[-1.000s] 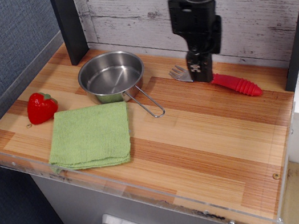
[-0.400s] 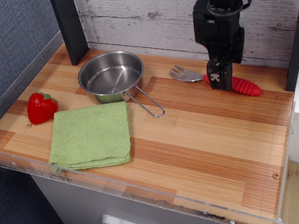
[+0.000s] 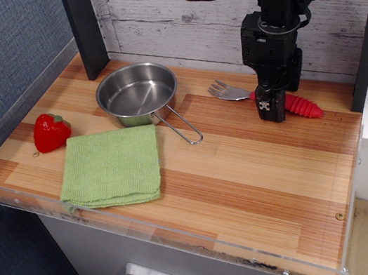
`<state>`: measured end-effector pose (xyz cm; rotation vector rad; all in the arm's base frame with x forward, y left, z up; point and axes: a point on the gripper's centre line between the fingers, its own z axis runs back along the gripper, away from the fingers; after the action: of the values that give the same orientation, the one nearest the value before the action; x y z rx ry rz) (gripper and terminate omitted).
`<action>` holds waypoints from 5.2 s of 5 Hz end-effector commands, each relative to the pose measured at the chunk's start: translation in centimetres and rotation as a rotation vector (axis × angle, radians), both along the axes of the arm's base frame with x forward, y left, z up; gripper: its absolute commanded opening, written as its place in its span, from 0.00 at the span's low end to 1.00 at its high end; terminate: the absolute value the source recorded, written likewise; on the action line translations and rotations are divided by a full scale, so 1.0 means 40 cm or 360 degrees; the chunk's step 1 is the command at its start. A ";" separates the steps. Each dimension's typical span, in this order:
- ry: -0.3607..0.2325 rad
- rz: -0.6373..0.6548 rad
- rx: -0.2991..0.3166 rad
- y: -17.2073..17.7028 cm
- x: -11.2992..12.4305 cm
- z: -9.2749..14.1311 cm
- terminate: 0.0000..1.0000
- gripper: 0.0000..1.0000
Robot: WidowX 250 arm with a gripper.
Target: Move red fork to lower right corner
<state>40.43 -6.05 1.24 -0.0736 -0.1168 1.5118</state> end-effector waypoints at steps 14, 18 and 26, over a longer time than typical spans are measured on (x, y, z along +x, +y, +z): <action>-0.0164 -0.0319 0.0152 0.007 -0.428 0.177 0.00 0.00; -0.0095 -0.0260 0.0163 0.008 -0.408 0.041 0.00 0.00; -0.0146 -0.0182 0.0044 -0.023 -0.370 0.112 0.00 1.00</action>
<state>25.00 -6.93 4.44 -0.0774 -0.1711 1.3857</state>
